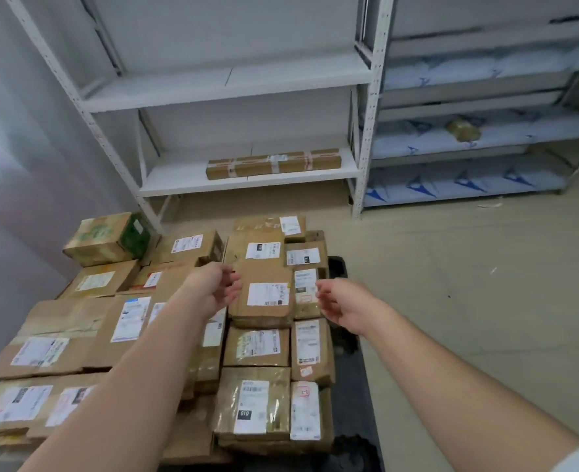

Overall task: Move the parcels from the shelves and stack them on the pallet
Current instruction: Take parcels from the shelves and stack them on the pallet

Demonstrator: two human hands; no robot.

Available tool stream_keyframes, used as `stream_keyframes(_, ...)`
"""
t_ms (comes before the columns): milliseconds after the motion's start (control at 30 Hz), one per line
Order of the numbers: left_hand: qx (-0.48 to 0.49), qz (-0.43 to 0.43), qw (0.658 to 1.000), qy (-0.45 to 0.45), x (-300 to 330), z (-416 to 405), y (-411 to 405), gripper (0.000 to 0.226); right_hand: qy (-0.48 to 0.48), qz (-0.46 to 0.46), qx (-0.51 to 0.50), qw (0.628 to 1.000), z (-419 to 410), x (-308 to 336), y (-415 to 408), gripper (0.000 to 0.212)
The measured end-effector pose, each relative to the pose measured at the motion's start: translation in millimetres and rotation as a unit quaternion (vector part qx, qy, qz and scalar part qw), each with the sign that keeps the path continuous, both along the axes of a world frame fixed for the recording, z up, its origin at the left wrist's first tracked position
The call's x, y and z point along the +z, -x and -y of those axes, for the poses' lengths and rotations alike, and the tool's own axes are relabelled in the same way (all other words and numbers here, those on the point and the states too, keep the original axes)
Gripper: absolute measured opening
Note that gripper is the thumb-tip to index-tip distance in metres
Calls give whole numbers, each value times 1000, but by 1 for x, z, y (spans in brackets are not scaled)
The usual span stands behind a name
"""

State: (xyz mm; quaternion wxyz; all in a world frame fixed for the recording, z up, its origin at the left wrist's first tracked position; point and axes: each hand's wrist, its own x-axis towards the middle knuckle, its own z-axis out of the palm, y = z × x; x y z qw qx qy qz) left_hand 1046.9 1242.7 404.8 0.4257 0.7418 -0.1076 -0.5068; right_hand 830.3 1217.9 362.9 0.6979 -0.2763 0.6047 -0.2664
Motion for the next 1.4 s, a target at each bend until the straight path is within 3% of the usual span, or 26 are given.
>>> stream_keyframes(167,-31,-28,999,17,-20,87,148,13,25,-11,-31,999,83,-4,139,15)
stream_keyframes(300,-69,-81,994,-20,-41,158,281,10,24,-31,-52,998,148,-11,267,18)
stream_keyframes(467,-169,-112,979,-10,-31,236,414,11,15,-57,-137,989,217,-5,399,16)
stream_keyframes(933,-173,-63,983,6,-31,466,530,17,-3,-3,-191,982,399,9,535,20)
stream_keyframes(967,-187,-66,980,13,-28,517,543,17,15,1,-211,977,448,15,549,20)
stream_keyframes(1100,-194,-79,978,17,-13,591,575,12,65,14,-274,959,522,38,578,19)
stream_keyframes(1400,-240,-145,953,116,67,776,673,11,208,35,-279,937,706,101,645,17)
